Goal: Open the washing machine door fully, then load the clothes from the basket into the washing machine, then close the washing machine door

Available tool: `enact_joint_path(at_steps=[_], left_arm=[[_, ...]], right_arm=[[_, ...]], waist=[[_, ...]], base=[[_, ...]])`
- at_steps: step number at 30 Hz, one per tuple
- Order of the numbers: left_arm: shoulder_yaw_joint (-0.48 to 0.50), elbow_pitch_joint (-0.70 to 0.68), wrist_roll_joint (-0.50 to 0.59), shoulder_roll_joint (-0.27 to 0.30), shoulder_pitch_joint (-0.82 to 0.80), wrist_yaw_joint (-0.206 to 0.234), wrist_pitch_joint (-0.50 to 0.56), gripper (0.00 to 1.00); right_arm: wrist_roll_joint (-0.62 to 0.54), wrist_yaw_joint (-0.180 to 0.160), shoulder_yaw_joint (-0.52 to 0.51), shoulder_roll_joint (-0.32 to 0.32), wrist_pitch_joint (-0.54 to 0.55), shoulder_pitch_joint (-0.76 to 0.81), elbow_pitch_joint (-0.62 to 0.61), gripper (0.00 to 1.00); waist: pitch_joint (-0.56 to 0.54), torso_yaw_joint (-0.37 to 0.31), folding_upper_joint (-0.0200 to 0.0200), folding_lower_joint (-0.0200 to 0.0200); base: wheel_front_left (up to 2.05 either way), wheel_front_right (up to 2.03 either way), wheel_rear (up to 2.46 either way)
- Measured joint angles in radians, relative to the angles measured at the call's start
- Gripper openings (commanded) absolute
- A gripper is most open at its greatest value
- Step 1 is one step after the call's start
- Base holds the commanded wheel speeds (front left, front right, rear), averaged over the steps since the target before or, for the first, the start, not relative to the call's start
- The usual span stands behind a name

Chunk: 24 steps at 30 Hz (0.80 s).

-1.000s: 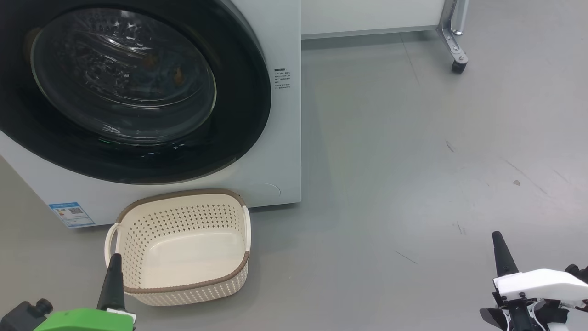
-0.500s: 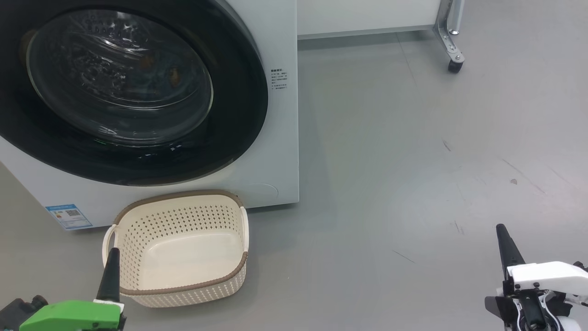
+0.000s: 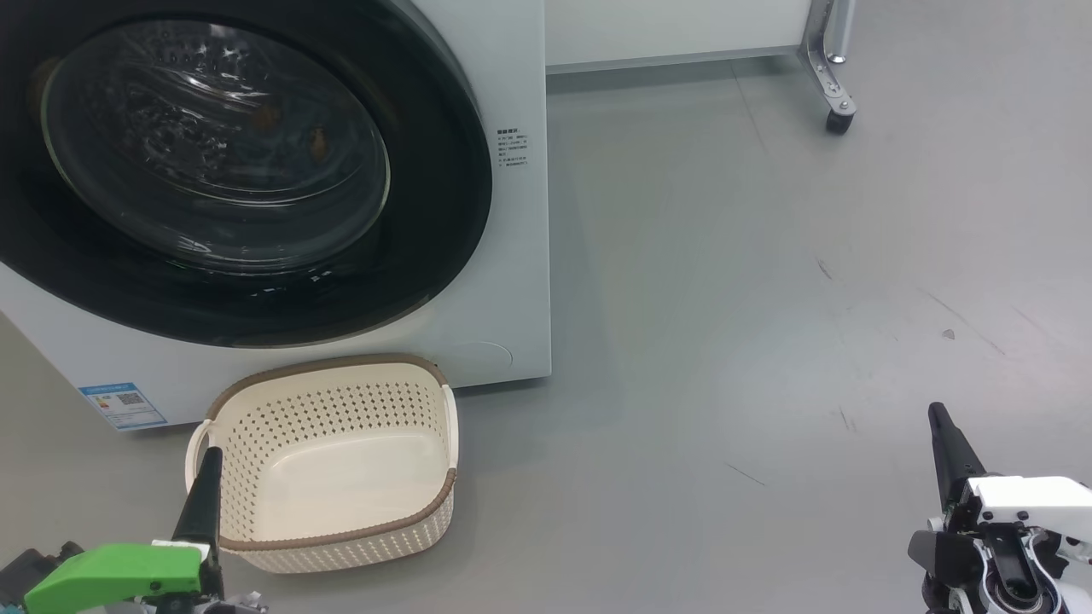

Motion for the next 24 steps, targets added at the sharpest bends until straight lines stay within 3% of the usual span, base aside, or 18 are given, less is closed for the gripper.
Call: enact_joint_path(at_steps=[6, 24], left_arm=[[0.001, 0.008, -0.071, 0.004, -0.012, 0.0, 0.013, 0.0], [0.004, 0.016, -0.072, 0.004, -0.017, 0.0, 0.018, 0.0]], right_arm=[[0.062, 0.003, -0.012, 0.0, 0.018, -0.016, 0.004, 0.0], [0.067, 0.008, -0.015, 0.001, 0.018, -0.017, 0.005, 0.0]], waist=[[0.0, -0.003, 0.0, 0.0], [0.0, -0.003, 0.0, 0.0]], base=[[0.0, 0.0, 0.0], [0.0, 0.0, 0.0]])
